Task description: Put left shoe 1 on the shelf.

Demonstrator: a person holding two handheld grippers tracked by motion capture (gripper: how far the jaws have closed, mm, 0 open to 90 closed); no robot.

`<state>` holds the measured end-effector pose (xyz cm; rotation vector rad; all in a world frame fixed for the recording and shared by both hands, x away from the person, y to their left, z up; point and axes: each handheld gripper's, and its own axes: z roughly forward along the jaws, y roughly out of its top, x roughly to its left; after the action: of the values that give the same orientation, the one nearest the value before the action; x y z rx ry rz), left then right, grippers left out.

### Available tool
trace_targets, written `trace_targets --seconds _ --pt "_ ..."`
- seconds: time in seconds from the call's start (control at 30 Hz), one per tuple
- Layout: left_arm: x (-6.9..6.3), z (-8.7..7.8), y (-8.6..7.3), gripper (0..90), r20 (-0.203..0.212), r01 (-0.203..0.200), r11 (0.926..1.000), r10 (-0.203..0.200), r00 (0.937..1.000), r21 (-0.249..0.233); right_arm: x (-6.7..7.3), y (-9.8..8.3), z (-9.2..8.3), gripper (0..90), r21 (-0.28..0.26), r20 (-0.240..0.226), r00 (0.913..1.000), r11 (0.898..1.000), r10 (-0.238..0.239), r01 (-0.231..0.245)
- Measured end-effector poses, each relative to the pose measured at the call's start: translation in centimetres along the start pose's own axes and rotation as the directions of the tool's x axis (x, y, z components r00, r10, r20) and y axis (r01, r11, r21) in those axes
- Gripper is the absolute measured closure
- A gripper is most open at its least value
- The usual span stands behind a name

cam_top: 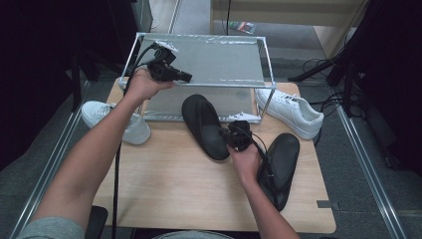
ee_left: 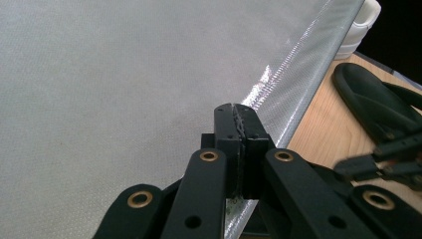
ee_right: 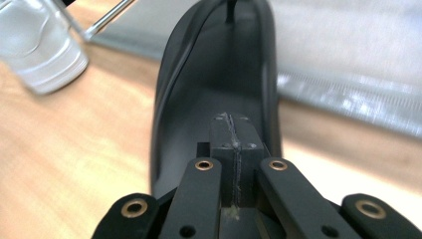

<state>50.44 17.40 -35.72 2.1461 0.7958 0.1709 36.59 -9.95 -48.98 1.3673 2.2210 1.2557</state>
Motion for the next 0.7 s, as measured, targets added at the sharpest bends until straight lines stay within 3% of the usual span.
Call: trace_targets --seconds 0.2,0.4,0.7 --pt "0.0 0.0 0.1 90.0 0.0 0.007 1.0 -0.007 1.0 0.002 0.9 -3.1 -1.8 90.0 0.009 -0.021 0.9998 1.0 -0.008 0.008" --pt "0.0 0.0 0.1 90.0 0.0 0.01 1.0 -0.01 1.0 0.001 1.4 -4.8 -2.7 90.0 0.001 -0.036 0.9992 1.0 -0.014 0.014" --pt "0.1 0.0 -0.1 90.0 0.002 0.028 0.9996 -0.028 0.9996 -0.003 1.3 -6.5 -2.1 90.0 0.048 -0.012 0.9992 0.998 -0.039 0.039"
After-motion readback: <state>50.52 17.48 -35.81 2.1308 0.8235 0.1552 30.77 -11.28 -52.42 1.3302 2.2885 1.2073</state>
